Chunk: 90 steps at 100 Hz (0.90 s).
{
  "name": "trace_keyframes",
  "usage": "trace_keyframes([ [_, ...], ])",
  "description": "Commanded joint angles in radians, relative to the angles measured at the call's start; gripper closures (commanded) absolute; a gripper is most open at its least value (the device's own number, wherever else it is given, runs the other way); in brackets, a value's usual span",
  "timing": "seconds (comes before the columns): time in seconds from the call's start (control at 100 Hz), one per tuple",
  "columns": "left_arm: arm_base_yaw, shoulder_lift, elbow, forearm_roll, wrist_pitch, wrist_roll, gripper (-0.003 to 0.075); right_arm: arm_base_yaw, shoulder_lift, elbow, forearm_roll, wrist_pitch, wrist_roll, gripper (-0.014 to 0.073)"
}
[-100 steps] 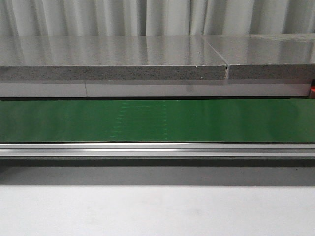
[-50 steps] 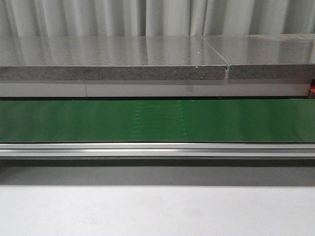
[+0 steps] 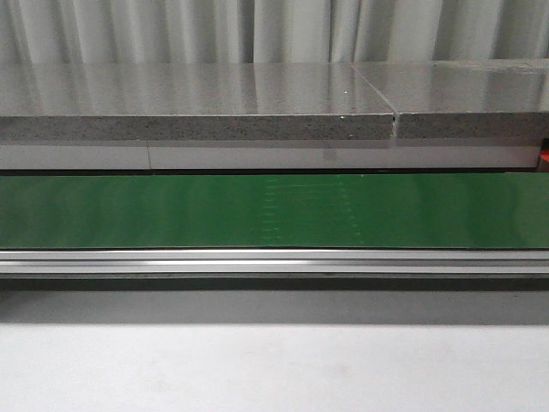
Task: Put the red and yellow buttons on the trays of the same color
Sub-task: 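Lower the yellow button into the yellow tray and open the right gripper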
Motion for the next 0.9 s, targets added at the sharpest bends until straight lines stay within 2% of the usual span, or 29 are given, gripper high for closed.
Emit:
trace_keyframes([
  [0.0,-0.007,0.003,-0.028,-0.016,-0.074,0.0,0.0739,-0.008,-0.018,-0.023,-0.008,-0.046,-0.001,0.0452],
  [0.29,-0.007,0.003,-0.028,-0.016,-0.074,0.0,0.0739,-0.008,-0.015,0.029,-0.054,-0.099,-0.001,0.0452],
  [0.62,-0.007,0.003,-0.028,-0.016,-0.074,0.0,0.0739,-0.008,-0.007,0.127,-0.054,-0.24,-0.001,0.0452],
  [0.89,-0.007,0.003,-0.028,-0.016,-0.074,0.0,0.0739,-0.004,0.055,0.128,-0.045,-0.257,-0.001,0.0452],
])
